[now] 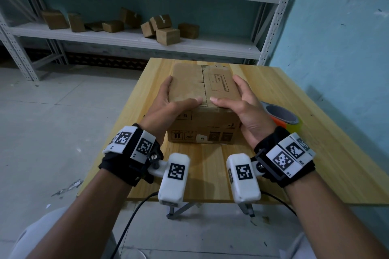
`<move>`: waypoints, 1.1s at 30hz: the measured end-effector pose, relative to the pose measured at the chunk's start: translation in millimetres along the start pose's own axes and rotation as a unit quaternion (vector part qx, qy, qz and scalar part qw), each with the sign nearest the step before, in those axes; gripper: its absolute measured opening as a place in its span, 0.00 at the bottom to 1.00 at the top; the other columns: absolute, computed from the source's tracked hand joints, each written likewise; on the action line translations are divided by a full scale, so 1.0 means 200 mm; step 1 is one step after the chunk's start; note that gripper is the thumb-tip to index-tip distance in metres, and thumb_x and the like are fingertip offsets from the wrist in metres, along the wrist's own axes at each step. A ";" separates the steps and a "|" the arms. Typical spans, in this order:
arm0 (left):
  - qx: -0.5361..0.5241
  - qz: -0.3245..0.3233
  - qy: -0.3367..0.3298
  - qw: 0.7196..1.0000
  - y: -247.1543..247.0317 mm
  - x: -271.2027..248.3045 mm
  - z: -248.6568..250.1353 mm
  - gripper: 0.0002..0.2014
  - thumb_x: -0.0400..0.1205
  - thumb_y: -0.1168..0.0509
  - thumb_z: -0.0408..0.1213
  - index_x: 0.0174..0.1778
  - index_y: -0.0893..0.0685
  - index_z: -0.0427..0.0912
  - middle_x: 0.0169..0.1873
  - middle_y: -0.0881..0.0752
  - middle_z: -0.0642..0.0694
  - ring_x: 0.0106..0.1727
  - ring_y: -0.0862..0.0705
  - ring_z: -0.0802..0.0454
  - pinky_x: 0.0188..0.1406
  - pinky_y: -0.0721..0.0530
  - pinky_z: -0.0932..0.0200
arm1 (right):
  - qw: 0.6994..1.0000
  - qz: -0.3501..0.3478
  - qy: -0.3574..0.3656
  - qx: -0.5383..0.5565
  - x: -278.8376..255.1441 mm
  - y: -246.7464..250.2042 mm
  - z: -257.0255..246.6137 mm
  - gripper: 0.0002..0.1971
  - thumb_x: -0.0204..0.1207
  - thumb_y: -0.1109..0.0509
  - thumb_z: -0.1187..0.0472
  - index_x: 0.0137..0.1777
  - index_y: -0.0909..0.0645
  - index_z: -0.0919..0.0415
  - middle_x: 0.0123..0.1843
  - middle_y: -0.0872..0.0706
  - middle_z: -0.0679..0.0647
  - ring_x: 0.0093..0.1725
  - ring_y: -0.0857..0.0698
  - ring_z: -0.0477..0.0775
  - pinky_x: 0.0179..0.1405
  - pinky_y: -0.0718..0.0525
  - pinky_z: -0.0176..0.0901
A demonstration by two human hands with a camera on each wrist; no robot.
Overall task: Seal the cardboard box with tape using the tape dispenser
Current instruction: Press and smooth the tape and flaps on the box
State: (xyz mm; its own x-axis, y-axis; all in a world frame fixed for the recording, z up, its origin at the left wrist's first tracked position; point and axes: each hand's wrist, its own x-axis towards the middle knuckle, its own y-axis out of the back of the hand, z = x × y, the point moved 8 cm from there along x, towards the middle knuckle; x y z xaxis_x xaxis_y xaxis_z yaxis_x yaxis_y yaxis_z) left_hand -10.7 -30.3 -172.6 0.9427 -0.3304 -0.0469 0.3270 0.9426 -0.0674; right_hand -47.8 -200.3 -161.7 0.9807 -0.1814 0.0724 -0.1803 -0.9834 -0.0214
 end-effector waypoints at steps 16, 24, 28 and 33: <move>-0.018 0.022 0.002 1.000 0.02 0.05 0.00 0.33 0.82 0.36 0.42 0.82 0.43 0.59 0.74 0.31 0.44 0.62 0.20 0.44 0.48 0.18 0.54 | 0.999 0.023 -0.016 0.027 0.00 0.00 -0.01 0.40 0.76 0.26 0.65 0.85 0.41 0.51 0.68 0.19 0.49 0.66 0.18 0.50 0.68 0.18 0.49; -0.073 0.021 0.015 0.997 0.03 0.05 -0.01 0.27 0.86 0.43 0.42 0.81 0.41 0.57 0.68 0.25 0.42 0.50 0.17 0.47 0.38 0.18 0.59 | 0.996 0.029 -0.023 0.087 0.00 0.02 -0.01 0.32 0.81 0.35 0.68 0.83 0.37 0.51 0.65 0.17 0.51 0.63 0.15 0.54 0.59 0.15 0.48; -0.077 0.016 0.011 0.997 0.02 0.03 0.00 0.25 0.88 0.47 0.44 0.82 0.41 0.56 0.67 0.24 0.45 0.55 0.17 0.49 0.45 0.17 0.57 | 0.993 0.025 -0.020 0.110 0.00 0.03 -0.01 0.30 0.82 0.38 0.70 0.83 0.36 0.53 0.69 0.17 0.54 0.64 0.14 0.55 0.61 0.16 0.49; -0.024 -0.001 0.001 1.000 0.00 0.01 0.02 0.37 0.79 0.33 0.48 0.82 0.45 0.57 0.70 0.27 0.46 0.62 0.20 0.47 0.53 0.18 0.52 | 0.998 0.014 -0.020 0.060 -0.01 0.01 -0.01 0.37 0.76 0.26 0.58 0.83 0.37 0.51 0.72 0.19 0.51 0.68 0.18 0.51 0.69 0.21 0.52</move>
State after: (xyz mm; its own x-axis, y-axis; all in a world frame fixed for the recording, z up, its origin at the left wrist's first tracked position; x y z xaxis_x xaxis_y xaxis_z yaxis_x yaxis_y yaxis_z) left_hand -8.0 -31.9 -169.5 0.9420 -0.3320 -0.0480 0.3250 0.9387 -0.1150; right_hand -50.6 -201.4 -159.4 0.9782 -0.2054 0.0297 -0.1993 -0.9697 -0.1416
